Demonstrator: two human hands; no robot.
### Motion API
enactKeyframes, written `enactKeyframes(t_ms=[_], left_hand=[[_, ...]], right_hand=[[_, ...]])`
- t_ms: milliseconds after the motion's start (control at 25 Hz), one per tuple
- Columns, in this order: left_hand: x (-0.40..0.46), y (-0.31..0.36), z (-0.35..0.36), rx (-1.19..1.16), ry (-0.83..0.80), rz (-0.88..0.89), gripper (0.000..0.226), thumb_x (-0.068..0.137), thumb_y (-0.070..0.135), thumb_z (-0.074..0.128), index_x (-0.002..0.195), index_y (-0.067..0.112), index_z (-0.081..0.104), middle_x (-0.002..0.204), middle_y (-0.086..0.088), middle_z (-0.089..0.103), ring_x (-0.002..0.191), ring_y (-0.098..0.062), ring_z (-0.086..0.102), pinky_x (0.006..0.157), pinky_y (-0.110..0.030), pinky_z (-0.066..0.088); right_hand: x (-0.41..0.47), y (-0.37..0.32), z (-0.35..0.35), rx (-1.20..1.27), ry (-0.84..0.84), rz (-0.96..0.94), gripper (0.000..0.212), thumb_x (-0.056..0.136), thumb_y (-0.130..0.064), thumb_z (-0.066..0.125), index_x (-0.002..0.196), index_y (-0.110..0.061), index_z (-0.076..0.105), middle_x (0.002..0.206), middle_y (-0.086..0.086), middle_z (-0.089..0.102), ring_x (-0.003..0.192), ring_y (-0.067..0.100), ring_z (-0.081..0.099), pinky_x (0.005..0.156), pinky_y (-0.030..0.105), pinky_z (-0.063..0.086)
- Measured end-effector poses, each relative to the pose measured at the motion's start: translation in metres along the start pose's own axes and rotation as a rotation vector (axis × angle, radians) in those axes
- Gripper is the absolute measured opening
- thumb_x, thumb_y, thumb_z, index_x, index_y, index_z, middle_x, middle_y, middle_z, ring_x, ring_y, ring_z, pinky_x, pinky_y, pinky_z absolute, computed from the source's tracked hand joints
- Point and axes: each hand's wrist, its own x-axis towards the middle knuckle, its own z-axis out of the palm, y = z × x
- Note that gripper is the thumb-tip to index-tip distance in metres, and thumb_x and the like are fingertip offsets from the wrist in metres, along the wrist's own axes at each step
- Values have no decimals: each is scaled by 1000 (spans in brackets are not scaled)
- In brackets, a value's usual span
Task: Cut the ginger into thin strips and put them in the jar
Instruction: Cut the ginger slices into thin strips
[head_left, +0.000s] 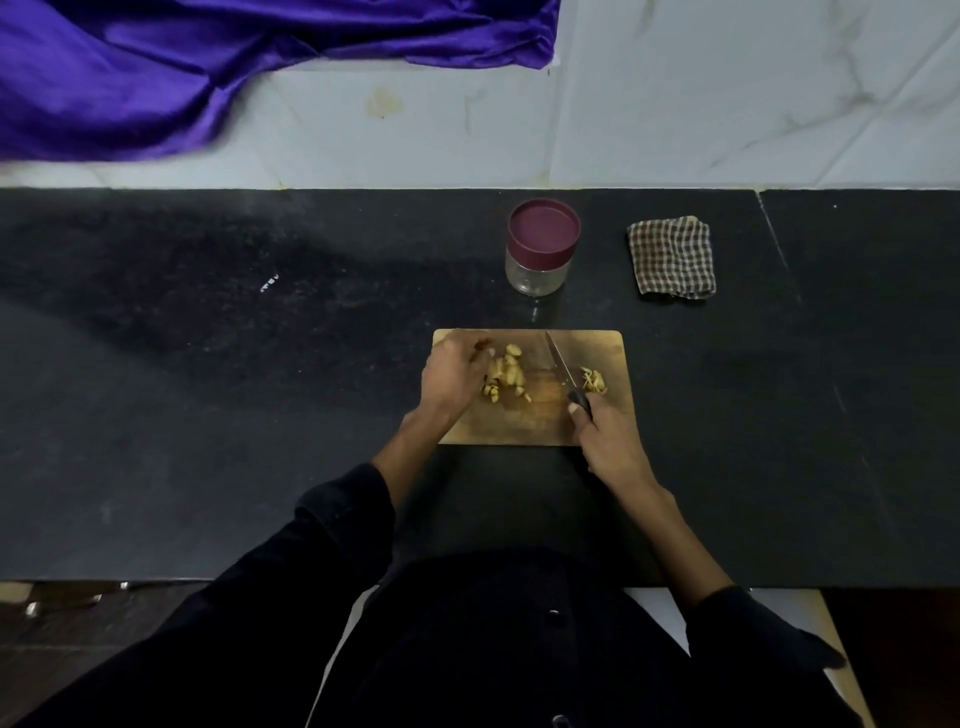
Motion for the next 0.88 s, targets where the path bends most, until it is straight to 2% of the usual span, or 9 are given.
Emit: enactKeyframes(t_ms=[200,360,440,600,760,880], left_hand=[[25,11,11,212,-106,0,16,88,35,65,94,21,71,91,8,64,79,-6,62,61,-21,48],[37,21,18,318,-182,-33,17,82,34,72,91,19,70,87,4,68,77,-10,64,68,-33,57],[40,25,18,302,-214,-28,12,82,26,73,90,17,71,86,2,70,78,-11,65,71,-34,57],[45,32,6,131,-213,-39,4,85,19,71,89,18,72,87,5,71,79,-8,66,70,-27,56],[43,35,-4,74,-199,-36,8,88,15,67,91,16,74,87,5,71,77,-5,64,62,-17,50],[38,33,-2,51,-272,-25,8,88,15,67,93,11,73,89,2,70,76,-4,62,62,-13,47]], right_hand=[[7,3,3,25,1,30,24,104,-32,42,117,-16,56,95,6,63,88,25,64,81,52,56],[10,5,5,-1,6,26,24,104,-32,43,115,-15,56,97,6,63,90,23,64,84,49,55],[11,6,5,-10,16,15,25,104,-30,44,115,-13,57,96,5,63,90,21,63,85,47,54],[11,9,7,7,30,1,23,104,-31,44,112,-14,57,94,4,62,88,22,64,82,49,55],[10,10,7,31,35,-2,22,103,-31,45,112,-15,57,93,4,63,87,23,65,80,50,56],[9,11,6,45,31,3,22,103,-33,44,113,-17,56,95,6,63,88,26,65,79,52,57]])
